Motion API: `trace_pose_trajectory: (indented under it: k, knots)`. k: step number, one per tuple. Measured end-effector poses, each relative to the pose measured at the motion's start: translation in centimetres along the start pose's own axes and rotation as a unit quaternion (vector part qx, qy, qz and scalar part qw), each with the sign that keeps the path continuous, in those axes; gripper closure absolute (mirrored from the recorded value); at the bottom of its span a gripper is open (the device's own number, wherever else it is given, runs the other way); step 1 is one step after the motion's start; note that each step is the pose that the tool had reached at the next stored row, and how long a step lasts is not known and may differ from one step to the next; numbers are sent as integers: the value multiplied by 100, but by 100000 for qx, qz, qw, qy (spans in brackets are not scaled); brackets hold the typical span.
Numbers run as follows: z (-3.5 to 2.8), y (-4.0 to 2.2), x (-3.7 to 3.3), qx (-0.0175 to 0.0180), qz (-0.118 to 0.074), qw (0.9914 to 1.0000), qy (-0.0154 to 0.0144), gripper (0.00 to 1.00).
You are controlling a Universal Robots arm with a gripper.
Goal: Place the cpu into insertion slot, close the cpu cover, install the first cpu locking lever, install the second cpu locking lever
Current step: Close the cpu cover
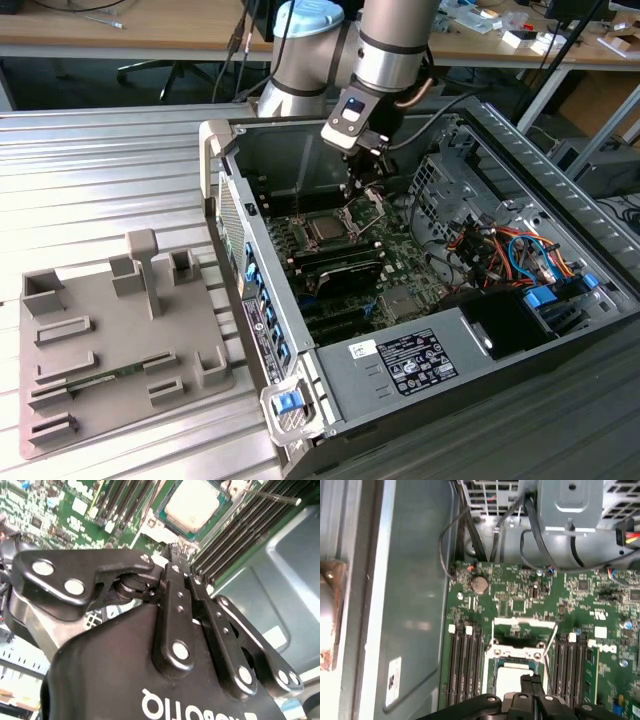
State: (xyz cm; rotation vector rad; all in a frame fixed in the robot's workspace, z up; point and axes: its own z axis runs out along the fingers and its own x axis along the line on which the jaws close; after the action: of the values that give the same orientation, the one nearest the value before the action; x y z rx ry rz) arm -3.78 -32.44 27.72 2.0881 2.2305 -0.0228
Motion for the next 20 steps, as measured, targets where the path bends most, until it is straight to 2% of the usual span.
trace_pose_trajectory:
  k: [2, 3, 4, 8, 9, 13, 14, 16, 20]
  knots:
    - [1, 72, -5, 236, -23, 100000, 10, 89]
    - [3, 147, -10, 461, -38, 99999, 32, 89]
    - [7, 252, -17, 806, -65, 99997, 69, 89]
    - [13, 401, -27, 1346, -96, 99991, 114, 89]
    - [17, 475, -31, 1721, -121, 99985, 150, 89]
    - [26, 609, -39, 2569, -190, 99967, 229, 89]
    - [35, 659, -41, 2962, -210, 99956, 264, 89]
    - [48, 708, -44, 3399, -247, 99941, 295, 89]
    - [107, 822, -48, 4521, -319, 99897, 367, 89]
